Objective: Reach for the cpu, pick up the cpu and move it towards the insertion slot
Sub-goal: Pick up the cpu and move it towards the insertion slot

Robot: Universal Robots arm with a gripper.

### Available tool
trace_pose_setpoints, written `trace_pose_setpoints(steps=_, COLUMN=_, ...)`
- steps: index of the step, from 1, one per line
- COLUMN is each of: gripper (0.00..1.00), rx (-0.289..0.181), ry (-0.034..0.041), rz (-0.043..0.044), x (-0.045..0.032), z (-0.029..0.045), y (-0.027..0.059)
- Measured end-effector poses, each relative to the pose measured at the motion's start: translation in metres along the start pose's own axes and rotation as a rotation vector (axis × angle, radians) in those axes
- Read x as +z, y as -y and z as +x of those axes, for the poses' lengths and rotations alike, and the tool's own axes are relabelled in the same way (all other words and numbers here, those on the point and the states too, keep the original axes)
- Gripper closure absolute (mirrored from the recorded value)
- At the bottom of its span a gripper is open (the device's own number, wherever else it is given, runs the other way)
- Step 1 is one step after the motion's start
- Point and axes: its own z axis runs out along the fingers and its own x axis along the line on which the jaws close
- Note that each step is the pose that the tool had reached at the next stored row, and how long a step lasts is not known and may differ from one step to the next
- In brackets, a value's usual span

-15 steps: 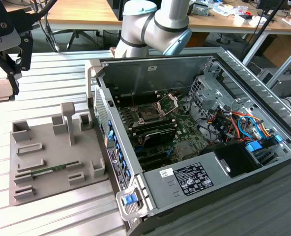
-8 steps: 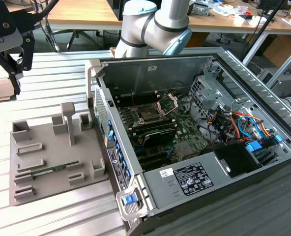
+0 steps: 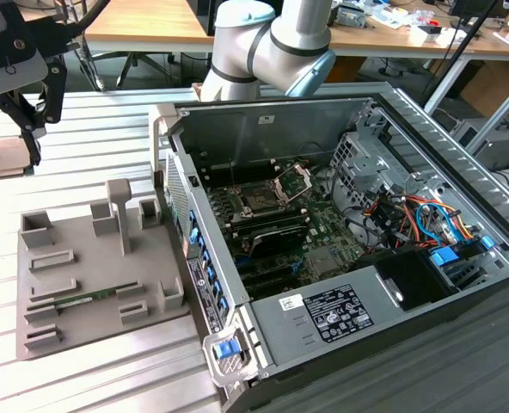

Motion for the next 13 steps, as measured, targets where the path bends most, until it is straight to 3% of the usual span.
trace_pose_setpoints(steps=13, gripper=0.45, rx=0.000, ry=0.0001, rz=0.0000, x=0.0001, z=-0.0091, y=0.0008)
